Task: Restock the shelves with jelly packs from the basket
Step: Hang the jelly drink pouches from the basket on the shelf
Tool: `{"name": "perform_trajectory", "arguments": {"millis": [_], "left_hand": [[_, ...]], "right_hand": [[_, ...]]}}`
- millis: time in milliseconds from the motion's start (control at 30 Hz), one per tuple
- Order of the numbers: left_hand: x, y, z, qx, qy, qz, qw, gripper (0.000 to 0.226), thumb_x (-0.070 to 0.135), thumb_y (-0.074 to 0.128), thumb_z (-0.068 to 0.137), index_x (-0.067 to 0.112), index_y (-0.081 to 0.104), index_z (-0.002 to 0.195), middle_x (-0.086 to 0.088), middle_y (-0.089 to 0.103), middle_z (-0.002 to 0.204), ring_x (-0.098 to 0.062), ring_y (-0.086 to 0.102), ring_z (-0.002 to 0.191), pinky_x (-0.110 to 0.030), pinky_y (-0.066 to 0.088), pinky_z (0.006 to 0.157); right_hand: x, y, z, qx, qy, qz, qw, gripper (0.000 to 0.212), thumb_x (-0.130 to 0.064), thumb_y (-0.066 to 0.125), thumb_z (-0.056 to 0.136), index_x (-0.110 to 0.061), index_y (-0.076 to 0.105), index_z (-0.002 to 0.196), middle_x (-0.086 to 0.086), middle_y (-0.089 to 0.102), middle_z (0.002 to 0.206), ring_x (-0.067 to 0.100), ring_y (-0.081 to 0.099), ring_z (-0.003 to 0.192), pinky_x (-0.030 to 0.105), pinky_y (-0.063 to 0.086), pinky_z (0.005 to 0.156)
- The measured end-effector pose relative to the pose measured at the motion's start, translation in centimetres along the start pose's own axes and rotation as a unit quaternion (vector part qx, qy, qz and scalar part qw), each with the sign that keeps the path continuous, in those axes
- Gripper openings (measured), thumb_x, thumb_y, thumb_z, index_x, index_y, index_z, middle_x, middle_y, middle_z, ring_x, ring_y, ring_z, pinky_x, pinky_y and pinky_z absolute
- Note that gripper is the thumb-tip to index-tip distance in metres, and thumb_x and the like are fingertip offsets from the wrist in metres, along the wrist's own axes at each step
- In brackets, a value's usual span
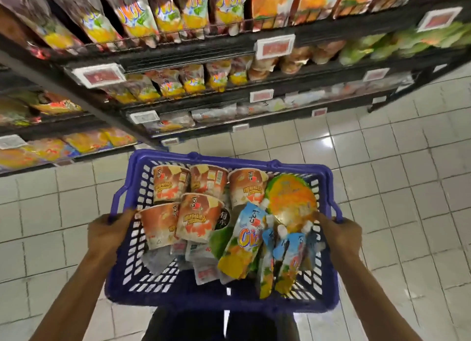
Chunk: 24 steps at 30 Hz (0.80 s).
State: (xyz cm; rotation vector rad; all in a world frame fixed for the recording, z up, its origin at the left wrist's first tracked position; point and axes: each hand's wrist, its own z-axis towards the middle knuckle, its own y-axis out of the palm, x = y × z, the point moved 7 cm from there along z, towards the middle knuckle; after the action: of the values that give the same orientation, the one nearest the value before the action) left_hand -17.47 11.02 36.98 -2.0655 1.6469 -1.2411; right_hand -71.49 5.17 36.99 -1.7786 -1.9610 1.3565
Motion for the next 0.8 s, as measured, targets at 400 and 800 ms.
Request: {"name": "perform_trajectory", "arguments": {"millis": [400, 800], "left_hand": [[-10.6, 19.0, 20.6, 0.021, -0.093, -0.062, 0.994, 0.03, 0.036, 0.078, 0.079, 0.01, 0.062, 0.074, -0.001, 0.059, 0.065, -0.019, 0.055, 0.059, -0.025, 0.045, 0.057], [-16.5, 27.3, 29.7, 0.031, -0.154, -0.09, 0.983, 0.036, 0.042, 0.082, 0.069, 0.016, 0.057, 0.071, -0.002, 0.062, 0.072, -0.019, 0.059, 0.064, -0.032, 0.051, 0.069]], "right_hand": [[0.0, 23.8, 20.6, -0.054, 0.009, -0.043, 0.998, 0.042, -0.037, 0.09, 0.059, -0.011, 0.057, 0.061, 0.008, 0.056, 0.059, 0.021, 0.05, 0.051, 0.033, 0.047, 0.051], [2.6, 34.5, 28.8, -0.061, 0.017, -0.034, 0.997, 0.042, -0.041, 0.089, 0.061, -0.016, 0.057, 0.07, 0.003, 0.063, 0.069, 0.017, 0.06, 0.058, 0.026, 0.043, 0.048]]}}
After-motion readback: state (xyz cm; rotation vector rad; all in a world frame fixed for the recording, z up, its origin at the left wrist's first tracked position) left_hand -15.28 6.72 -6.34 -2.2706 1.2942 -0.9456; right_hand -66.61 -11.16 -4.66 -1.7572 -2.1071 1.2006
